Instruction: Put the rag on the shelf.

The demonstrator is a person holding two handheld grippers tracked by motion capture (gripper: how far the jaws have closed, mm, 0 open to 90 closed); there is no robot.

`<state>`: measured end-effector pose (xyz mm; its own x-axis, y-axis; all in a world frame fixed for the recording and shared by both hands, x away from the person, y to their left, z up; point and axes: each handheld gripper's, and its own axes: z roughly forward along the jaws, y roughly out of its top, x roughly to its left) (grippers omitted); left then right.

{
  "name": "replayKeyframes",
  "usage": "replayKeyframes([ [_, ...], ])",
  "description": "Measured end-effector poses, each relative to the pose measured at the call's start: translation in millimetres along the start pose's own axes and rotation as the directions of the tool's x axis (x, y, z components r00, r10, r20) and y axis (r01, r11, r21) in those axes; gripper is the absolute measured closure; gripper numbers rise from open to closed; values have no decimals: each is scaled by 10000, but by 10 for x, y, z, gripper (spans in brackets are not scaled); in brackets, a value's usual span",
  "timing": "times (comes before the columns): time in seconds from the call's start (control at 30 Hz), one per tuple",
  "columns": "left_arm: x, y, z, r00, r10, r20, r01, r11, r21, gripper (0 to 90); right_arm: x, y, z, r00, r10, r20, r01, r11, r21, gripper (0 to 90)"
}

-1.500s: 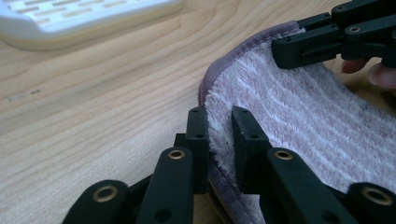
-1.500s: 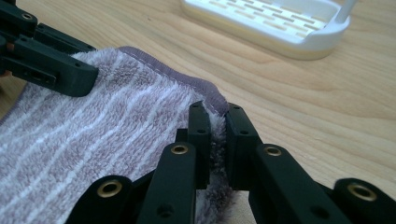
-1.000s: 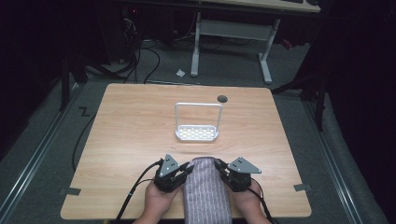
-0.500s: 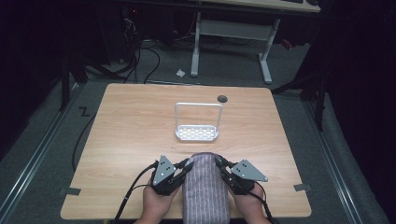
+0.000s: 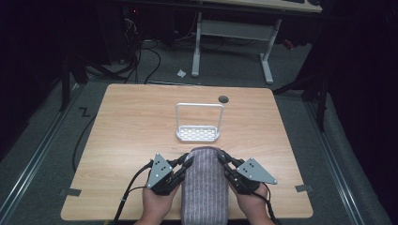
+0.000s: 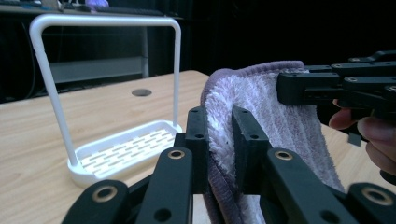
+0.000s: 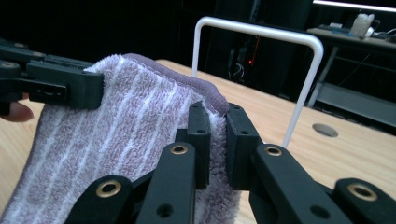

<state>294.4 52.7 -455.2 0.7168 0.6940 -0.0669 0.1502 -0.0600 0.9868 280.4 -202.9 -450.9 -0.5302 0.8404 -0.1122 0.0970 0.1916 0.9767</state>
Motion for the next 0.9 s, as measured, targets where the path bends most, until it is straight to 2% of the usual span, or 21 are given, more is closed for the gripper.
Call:
replayKeyframes([
  [0.33,33,246,45,9991,-171,-389,150,9983,-555,783,-42,245,5,9998,105,177,-92,9972,-737,827],
  [0.37,41,316,56,9987,-48,-517,13,9977,-675,783,-52,300,16,9995,111,305,-84,9960,-888,827],
  [0.7,67,589,167,9939,245,-1079,-395,9894,-1394,784,-113,566,78,9970,165,752,-48,9881,-1538,828],
  [0.83,127,720,239,9932,182,-1152,-368,9861,-1617,783,-171,683,132,9960,107,883,48,9848,-1735,827],
  [0.9,156,776,279,9911,343,-1284,-560,9839,-1697,784,-195,738,156,9955,127,939,44,9837,-1796,827],
])
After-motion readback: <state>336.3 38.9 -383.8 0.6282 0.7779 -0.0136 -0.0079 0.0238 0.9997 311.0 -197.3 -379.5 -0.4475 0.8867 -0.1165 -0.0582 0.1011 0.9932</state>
